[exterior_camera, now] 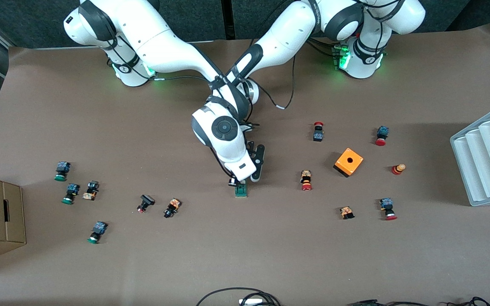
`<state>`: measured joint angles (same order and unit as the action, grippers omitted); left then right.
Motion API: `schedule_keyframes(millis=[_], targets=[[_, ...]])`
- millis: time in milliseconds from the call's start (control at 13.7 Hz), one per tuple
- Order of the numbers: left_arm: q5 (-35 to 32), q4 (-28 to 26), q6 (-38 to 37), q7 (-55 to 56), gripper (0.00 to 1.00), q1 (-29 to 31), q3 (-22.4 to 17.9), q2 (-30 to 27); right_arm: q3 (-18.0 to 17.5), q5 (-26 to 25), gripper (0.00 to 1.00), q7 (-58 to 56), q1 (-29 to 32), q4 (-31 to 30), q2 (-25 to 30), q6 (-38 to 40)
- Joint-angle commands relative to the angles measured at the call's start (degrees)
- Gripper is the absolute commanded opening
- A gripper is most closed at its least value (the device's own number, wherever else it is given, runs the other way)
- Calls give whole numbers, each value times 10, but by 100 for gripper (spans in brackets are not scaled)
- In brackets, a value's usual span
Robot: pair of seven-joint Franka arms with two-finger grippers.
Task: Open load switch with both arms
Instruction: 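Keep pressing the white handle down toward the contacts with the right gripper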
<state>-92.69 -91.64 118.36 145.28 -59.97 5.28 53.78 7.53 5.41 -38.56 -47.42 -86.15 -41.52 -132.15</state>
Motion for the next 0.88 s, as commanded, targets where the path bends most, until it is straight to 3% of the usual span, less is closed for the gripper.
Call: schedule_keyframes(millis=[0, 804], targets=[[0, 1, -4, 11, 46, -6, -4, 9, -2, -3, 49, 8, -12, -30, 25, 8], [0, 1, -4, 11, 46, -6, -4, 9, -2, -3, 48, 28, -22, -37, 28, 8]])
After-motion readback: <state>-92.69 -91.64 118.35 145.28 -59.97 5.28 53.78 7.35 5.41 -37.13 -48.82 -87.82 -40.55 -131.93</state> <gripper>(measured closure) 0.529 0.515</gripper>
